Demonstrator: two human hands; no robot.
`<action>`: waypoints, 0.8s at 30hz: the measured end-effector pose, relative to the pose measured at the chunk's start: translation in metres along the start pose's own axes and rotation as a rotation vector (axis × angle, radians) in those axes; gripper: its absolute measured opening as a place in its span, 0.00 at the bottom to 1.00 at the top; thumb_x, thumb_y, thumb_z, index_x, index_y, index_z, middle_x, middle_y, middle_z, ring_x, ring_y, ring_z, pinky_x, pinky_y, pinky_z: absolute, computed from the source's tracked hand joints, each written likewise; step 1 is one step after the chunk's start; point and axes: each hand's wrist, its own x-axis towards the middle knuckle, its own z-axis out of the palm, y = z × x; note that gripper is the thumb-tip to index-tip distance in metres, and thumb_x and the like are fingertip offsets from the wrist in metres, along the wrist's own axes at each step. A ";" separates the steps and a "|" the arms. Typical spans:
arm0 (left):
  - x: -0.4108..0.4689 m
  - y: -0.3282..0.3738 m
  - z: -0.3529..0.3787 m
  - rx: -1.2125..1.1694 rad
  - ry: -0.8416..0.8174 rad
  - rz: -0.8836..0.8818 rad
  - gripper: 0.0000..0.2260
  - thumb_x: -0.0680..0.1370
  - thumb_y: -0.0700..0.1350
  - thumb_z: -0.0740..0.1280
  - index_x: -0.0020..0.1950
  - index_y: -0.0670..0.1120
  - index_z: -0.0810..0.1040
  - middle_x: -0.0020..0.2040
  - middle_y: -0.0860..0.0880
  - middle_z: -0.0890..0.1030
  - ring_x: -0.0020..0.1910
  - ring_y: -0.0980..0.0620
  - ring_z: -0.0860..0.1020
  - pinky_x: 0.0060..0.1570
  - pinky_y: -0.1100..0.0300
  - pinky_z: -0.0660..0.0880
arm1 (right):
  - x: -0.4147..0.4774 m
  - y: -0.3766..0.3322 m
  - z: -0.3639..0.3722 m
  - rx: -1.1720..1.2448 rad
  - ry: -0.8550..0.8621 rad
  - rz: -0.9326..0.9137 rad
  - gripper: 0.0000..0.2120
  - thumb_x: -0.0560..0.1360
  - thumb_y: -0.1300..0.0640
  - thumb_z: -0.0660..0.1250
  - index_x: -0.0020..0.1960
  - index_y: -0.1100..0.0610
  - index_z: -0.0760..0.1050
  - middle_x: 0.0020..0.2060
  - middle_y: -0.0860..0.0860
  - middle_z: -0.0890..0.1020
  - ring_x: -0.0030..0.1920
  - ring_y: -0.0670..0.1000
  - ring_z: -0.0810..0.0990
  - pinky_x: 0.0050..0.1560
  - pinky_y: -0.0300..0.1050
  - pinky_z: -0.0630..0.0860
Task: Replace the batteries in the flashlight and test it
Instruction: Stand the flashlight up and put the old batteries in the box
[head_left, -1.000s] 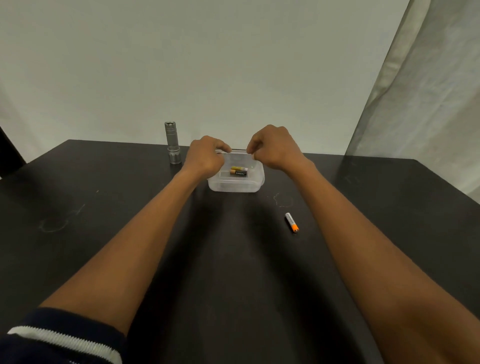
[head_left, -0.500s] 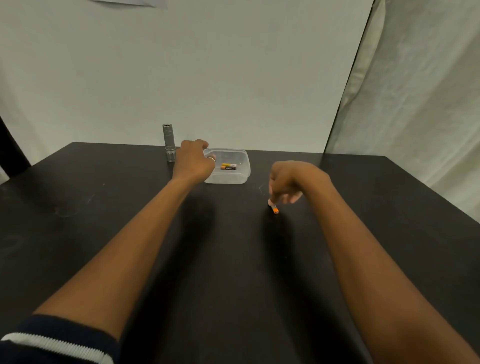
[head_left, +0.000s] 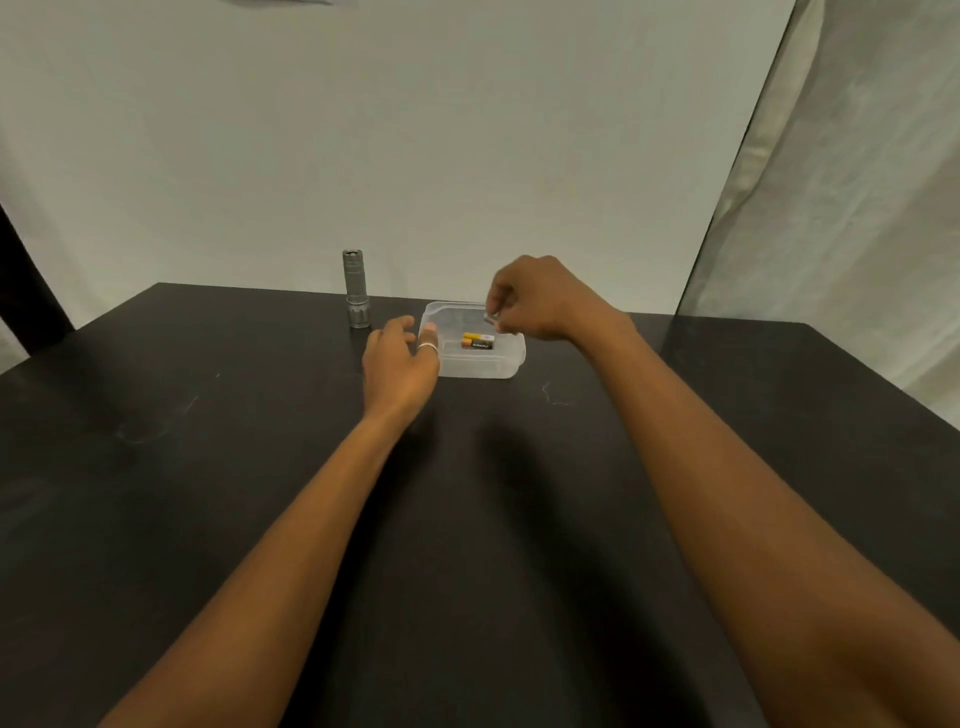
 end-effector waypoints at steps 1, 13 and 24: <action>0.002 -0.001 0.000 -0.018 0.015 -0.013 0.21 0.83 0.53 0.62 0.74 0.47 0.71 0.67 0.46 0.76 0.58 0.52 0.76 0.57 0.58 0.72 | 0.010 -0.003 0.006 -0.022 -0.013 -0.022 0.09 0.72 0.66 0.71 0.48 0.55 0.84 0.45 0.50 0.84 0.48 0.52 0.83 0.51 0.47 0.81; 0.002 0.000 0.004 -0.017 0.066 -0.033 0.15 0.82 0.47 0.65 0.68 0.45 0.78 0.60 0.47 0.82 0.55 0.54 0.78 0.53 0.62 0.74 | 0.061 0.006 0.053 -0.231 -0.108 -0.004 0.07 0.72 0.65 0.73 0.50 0.59 0.84 0.48 0.55 0.85 0.49 0.56 0.83 0.53 0.50 0.83; 0.002 0.001 0.003 -0.014 0.052 -0.022 0.13 0.82 0.47 0.64 0.65 0.46 0.79 0.58 0.49 0.83 0.53 0.55 0.78 0.52 0.61 0.74 | 0.072 0.009 0.070 -0.286 -0.161 0.010 0.16 0.78 0.61 0.70 0.65 0.61 0.79 0.58 0.58 0.82 0.53 0.56 0.81 0.58 0.48 0.79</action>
